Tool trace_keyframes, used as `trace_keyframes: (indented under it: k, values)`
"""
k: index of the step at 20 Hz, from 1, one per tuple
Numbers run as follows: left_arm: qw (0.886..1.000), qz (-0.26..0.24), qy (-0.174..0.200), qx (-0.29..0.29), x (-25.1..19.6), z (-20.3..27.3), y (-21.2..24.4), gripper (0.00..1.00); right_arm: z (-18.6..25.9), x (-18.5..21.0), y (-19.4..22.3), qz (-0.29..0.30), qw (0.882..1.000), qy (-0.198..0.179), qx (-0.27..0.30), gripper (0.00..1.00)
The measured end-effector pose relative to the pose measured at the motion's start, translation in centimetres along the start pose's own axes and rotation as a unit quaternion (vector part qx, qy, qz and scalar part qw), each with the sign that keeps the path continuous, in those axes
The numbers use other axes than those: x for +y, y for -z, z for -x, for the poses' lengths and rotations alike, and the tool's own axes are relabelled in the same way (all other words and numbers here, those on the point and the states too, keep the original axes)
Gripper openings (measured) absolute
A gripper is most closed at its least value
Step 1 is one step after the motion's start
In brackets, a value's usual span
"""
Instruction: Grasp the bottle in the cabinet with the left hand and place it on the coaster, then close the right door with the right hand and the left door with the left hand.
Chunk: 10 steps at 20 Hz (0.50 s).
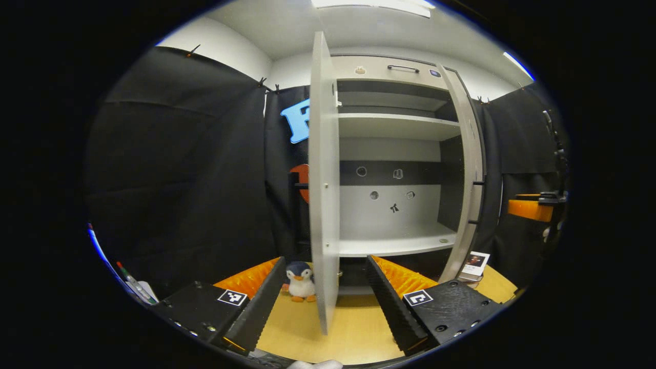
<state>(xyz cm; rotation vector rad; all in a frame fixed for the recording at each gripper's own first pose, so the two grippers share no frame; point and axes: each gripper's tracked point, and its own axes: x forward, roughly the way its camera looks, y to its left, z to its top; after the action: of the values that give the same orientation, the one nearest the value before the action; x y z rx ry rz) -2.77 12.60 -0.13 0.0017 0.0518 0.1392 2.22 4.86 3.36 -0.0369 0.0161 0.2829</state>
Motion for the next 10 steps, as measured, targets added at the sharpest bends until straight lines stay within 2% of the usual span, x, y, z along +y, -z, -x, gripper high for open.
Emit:
trace_keyframes:
  k: [7,10]
  values:
    - [0.997,0.001,-0.067,-0.046,9.1,-3.9,-3.6,0.94,2.4,1.0,0.3,0.004,1.000,0.028,0.012,0.79]
    - [0.996,0.007,-0.071,-0.053,11.0,-6.9,-4.4,0.95,3.7,0.6,0.9,0.016,0.999,0.045,0.017,0.79]
